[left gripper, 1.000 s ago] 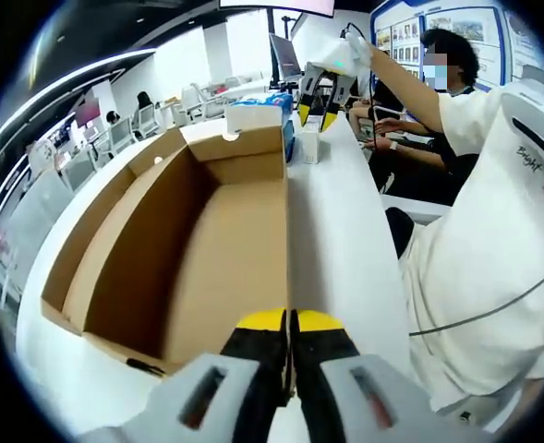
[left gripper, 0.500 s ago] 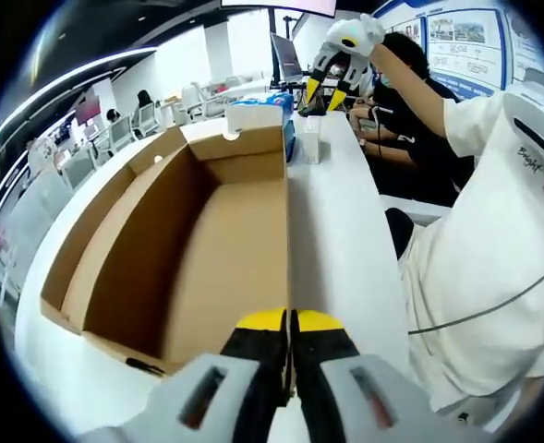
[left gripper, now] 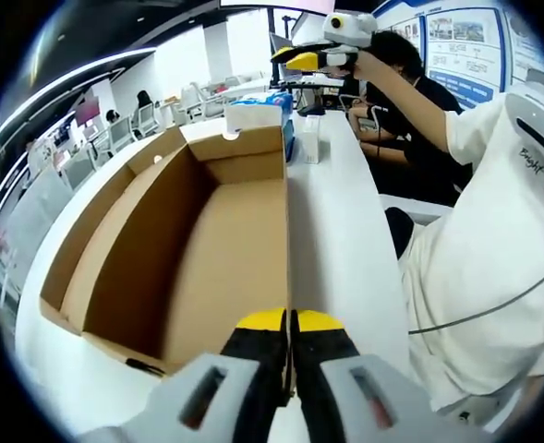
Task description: Operate the shoe box by opening the lid, removing the specified soft item, and placing it in the target area until the item is outside and the box remains undamaged.
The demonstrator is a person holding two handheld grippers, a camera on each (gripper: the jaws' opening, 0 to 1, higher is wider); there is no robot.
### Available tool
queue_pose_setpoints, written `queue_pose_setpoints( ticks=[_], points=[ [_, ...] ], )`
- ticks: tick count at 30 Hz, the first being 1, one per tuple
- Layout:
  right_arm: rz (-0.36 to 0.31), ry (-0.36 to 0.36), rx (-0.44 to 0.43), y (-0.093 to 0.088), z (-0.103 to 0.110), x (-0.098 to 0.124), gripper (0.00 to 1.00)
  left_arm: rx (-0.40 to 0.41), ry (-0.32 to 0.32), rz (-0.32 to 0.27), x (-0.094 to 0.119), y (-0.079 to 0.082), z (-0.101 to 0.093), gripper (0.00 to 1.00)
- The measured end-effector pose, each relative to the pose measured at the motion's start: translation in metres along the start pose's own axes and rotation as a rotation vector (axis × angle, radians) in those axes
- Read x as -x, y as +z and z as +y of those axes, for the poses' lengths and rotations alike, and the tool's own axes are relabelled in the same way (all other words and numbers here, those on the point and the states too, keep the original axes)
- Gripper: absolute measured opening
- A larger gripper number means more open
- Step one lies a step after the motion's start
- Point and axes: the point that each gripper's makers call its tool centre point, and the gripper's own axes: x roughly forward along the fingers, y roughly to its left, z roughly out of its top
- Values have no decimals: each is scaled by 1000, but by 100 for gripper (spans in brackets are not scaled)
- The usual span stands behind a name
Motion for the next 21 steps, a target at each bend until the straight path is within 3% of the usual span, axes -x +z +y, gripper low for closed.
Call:
queue_pose_setpoints(
  ticks=[3, 6, 7, 9, 11, 12, 15, 16, 18, 19, 21],
  points=[
    [13, -87, -143, -3, -4, -11, 33, -3, 3, -3, 0, 0, 0, 1],
    [-53, -120, -136, 8, -2, -22, 44, -6, 8, -6, 0, 0, 0, 1],
    [-78, -136, -180, 14, -3, -24, 47, -7, 10, -6, 0, 0, -1, 1],
    [-130, -123, -193, 28, -3, -29, 46, -9, 9, -6, 0, 1, 0, 1],
    [-130, -169, -140, 34, -11, -33, 41, -7, 8, -8, 0, 1, 0, 1],
    [-107, -169, -90, 35, -13, -41, 39, -8, 7, -8, 0, 1, 0, 1],
    [37, -77, -163, 26, -5, -62, 43, -8, 6, -7, 0, 1, 0, 1],
    [90, -60, -185, 26, -7, -67, 40, -8, 7, -6, 0, 1, 0, 1],
    [105, -77, -165, 35, -18, -75, 26, -9, 8, -6, 0, 1, 0, 1],
    [132, -90, -116, 34, -22, -77, 23, -9, 9, -6, 0, 1, 0, 1],
    [196, -132, -39, 33, -33, -82, 27, -7, 8, -6, 0, 1, 0, 1]
  ],
)
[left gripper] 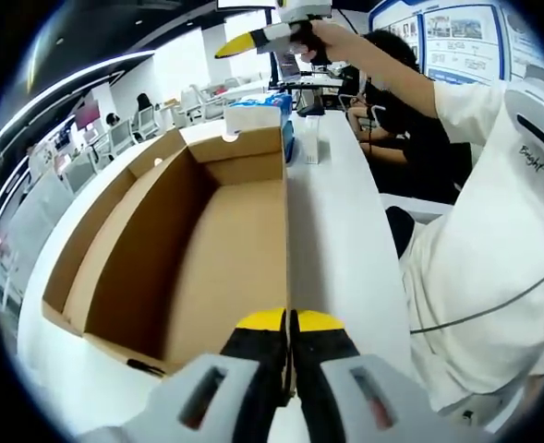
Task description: Operate the shoe box by opening the lid, removing the specified soft item, and placing it in the target area until the item is outside and the box remains undamaged.
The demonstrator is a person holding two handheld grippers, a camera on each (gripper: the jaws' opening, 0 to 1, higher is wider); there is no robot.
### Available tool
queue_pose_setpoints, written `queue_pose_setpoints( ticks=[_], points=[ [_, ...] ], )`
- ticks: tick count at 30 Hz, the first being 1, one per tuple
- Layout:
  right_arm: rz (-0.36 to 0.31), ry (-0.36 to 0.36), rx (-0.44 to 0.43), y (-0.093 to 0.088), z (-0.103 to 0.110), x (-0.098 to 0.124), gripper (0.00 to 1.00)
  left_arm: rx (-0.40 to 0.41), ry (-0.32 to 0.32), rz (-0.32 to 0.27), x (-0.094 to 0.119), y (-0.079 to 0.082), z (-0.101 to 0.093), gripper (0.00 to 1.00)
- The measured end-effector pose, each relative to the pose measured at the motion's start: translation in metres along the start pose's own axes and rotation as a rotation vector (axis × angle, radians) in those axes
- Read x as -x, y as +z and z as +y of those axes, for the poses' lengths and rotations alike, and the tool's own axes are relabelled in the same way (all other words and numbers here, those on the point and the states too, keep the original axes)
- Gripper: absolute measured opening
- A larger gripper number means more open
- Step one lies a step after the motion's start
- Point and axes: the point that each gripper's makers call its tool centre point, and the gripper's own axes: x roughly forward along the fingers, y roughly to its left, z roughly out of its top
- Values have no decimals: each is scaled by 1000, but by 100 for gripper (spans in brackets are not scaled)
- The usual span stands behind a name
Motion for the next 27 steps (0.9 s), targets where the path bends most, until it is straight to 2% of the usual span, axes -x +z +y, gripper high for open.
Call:
queue_pose_setpoints(
  ticks=[2, 3, 4, 7, 10, 13, 19, 22, 23, 25, 27],
  points=[
    [24, -20, 43, 6, -1, -6, 37, -2, -1, 0, 0, 0, 0, 1],
    [40, -4, 22, 10, 6, -9, 39, 0, -1, -1, 0, 0, 0, 1],
    [46, 7, 26, 14, 9, -11, 37, -1, -2, -1, 0, 0, 0, 1],
    [141, 11, 159, 13, 9, -17, 36, -2, -3, -1, 0, 0, 0, 1],
    [122, 12, 122, 24, 14, -24, 36, -1, -4, -4, 1, 0, 1, 1],
    [142, 17, 105, 27, 17, -29, 41, -5, -3, -3, 0, 0, 1, 1],
    [168, 9, 73, 31, 16, -40, 44, -13, 4, -6, 1, 1, -2, 1],
    [197, -6, 58, 32, 12, -54, 49, -15, 0, -5, 1, 1, -3, 1],
    [207, -8, 63, 32, 11, -58, 48, -16, -1, -4, 1, 1, -3, 1],
    [270, -32, 90, 27, 1, -65, 40, -17, 0, -4, 1, 2, -5, 1],
    [284, -52, 99, 26, -4, -73, 36, -13, -2, -9, 2, 2, -4, 1]
  ],
)
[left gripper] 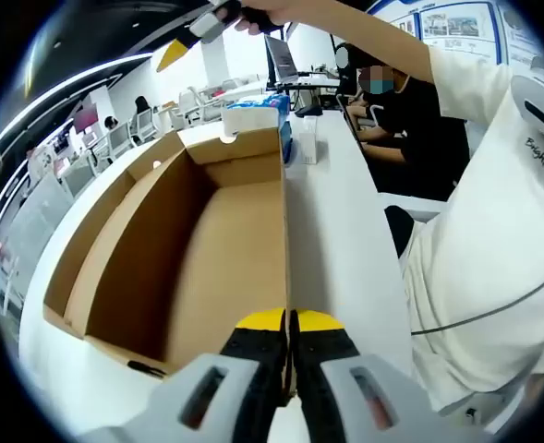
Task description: Operate the shoe box by opening the lid, removing the specified soft item, and placing it in the target area until the item is outside and the box remains undamaged.
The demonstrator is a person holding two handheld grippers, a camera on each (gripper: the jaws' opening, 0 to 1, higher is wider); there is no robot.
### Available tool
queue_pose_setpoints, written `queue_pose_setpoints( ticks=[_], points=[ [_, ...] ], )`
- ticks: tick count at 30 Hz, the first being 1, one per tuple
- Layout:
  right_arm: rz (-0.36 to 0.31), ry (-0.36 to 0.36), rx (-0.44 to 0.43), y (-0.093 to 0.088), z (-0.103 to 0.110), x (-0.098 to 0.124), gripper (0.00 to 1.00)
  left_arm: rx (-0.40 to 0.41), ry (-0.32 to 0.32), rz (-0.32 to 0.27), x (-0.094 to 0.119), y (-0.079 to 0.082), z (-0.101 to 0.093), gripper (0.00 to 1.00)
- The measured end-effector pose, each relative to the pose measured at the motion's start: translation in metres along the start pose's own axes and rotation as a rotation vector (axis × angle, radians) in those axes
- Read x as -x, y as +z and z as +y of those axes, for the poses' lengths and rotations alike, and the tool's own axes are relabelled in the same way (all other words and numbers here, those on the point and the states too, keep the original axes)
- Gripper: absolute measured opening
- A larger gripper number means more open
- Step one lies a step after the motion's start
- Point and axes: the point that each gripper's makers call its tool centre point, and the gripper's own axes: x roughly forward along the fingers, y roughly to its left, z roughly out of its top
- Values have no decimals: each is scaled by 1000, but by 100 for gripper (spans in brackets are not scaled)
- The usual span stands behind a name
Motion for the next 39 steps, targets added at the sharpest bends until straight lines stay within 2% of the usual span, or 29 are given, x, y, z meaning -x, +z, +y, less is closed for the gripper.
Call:
queue_pose_setpoints(
  ticks=[2, 4, 6, 8, 9, 10, 11, 12, 14, 15, 17, 20, 22, 26, 28, 30, 32, 34, 36, 37, 38, 39],
  points=[
    [32, 46, -18, -2, 7, -7, 37, 0, 1, -1, 0, 0, 0, 1],
    [49, 13, -40, -3, 0, -17, 36, -3, 3, 0, -1, 0, -1, 1],
    [78, -14, -9, -5, -7, -28, 28, -6, 6, 3, -1, 1, -3, 1],
    [121, 0, -62, -11, -3, -34, 27, -8, 8, 4, 0, 0, -1, 1],
    [141, 26, -71, -14, 0, -39, 34, -7, 8, 1, 0, 0, -1, 1],
    [145, 71, -138, -16, 10, -45, 36, -6, 8, -1, 0, 0, -1, 1],
    [146, 81, -161, -16, 12, -48, 36, -5, 9, -1, 0, 0, -1, 1],
    [185, 98, -207, -25, 18, -53, 32, -5, 10, -1, 0, 1, -1, 1],
    [223, 66, -176, -34, 15, -60, 23, 2, 11, -1, 0, 1, -1, 1],
    [251, 39, -131, -40, 11, -63, 23, 4, 11, -2, 0, 0, -1, 1],
    [240, 43, -152, -41, 13, -68, 27, 2, 11, -4, 0, 0, -1, 1],
    [263, 76, -164, -55, 24, -77, 26, -10, 13, 0, -1, 0, -1, 1],
    [240, 38, -191, -56, 20, -80, 27, -11, 12, 5, -1, 0, -2, 1],
    [280, 44, -178, -68, 28, -89, 26, -10, 12, 2, -1, 0, -2, 1],
    [264, -22, -147, -73, 22, -94, 20, -11, 13, 4, -1, 0, -3, 1],
    [262, -12, -151, -77, 28, -99, 21, -14, 13, 4, -1, 0, -4, 1],
    [295, 26, -182, -85, 38, -103, 19, -16, 14, 4, -1, -1, -3, 1],
    [285, 16, -180, -84, 40, -108, 19, -14, 16, 4, -1, -1, -5, 1],
    [307, -5, -140, -90, 37, -113, 19, -14, 14, 3, -1, -1, -4, 1],
    [305, -20, -105, -91, 35, -115, 18, -14, 14, 3, -1, -1, -3, 1],
    [301, -17, -98, -91, 36, -116, 8, -16, 13, 3, -1, -1, -2, 1],
    [301, -3, -111, -92, 39, -117, 5, -16, 12, 4, -2, -1, -2, 1]
  ],
)
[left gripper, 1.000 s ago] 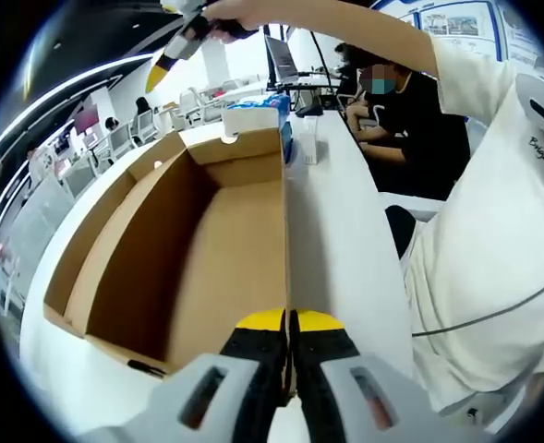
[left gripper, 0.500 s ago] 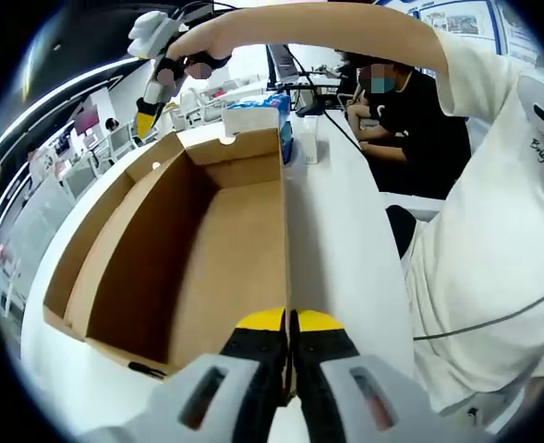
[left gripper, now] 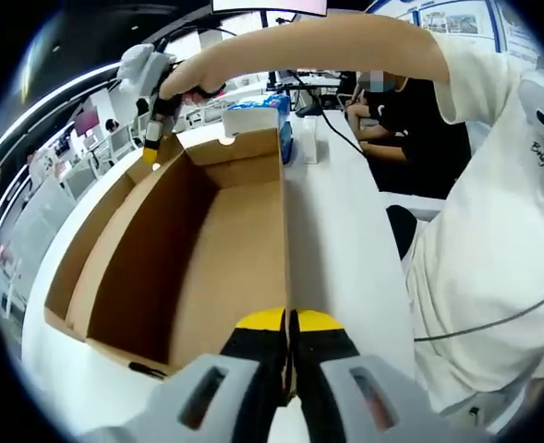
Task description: Operate the shoe box by opening the lid, removing the specified soft item, and placing it in the target area until the item is outside and the box remains undamaged.
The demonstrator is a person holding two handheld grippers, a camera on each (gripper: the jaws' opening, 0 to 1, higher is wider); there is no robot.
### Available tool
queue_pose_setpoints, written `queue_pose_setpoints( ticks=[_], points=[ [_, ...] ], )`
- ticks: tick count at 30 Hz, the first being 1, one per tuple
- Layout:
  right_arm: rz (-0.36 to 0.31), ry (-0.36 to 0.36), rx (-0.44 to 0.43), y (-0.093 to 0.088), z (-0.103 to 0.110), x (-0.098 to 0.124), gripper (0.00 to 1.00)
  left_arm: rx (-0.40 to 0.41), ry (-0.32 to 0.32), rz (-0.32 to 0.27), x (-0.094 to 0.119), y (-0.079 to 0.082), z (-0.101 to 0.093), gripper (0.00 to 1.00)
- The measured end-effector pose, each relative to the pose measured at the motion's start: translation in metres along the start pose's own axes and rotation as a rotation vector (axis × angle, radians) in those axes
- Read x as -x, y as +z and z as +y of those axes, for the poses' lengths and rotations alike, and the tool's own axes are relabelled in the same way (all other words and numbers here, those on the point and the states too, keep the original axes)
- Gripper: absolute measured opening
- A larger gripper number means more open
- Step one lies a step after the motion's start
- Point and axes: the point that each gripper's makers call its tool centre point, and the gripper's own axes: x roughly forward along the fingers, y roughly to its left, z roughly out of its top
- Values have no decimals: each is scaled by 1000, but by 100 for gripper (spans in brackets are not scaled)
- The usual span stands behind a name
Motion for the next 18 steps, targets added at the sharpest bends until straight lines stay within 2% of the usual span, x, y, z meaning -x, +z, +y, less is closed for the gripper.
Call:
queue_pose_setpoints(
  ticks=[2, 4, 7, 10, 11, 12, 13, 14, 16, 17, 18],
  points=[
    [-14, 5, -65, 3, -3, -3, 3, 9, -3, -1, 0, 0, 3, 1],
    [-24, -3, -61, 3, -7, 0, 3, 14, -8, -1, 0, -1, 5, 1],
    [-52, 11, -102, 3, -9, 5, 2, 9, -2, 6, -1, -2, 6, 1],
    [-98, 37, -149, 8, -9, 11, 1, 22, -1, 8, -1, -2, 8, 1],
    [-129, 46, -150, 12, -9, 14, 1, 24, -1, 8, -1, -2, 8, 1],
    [-155, 47, -187, 16, -9, 16, 1, 25, 0, 7, -1, -2, 8, 1],
    [-168, 42, -183, 17, -11, 18, 1, 21, 8, 0, -1, -2, 8, 1],
    [-227, 45, -155, 24, -11, 20, 1, 18, 15, -11, 0, -2, 9, 1],
    [-282, 30, -161, 28, -12, 23, 1, 27, 17, -16, 0, -2, 10, 1],
    [-306, 15, -134, 29, -11, 25, 1, 29, 18, -16, 0, -2, 10, 1],
    [-342, -30, -77, 33, -15, 27, 1, 30, 17, -12, 0, -1, 11, 1]
  ],
)
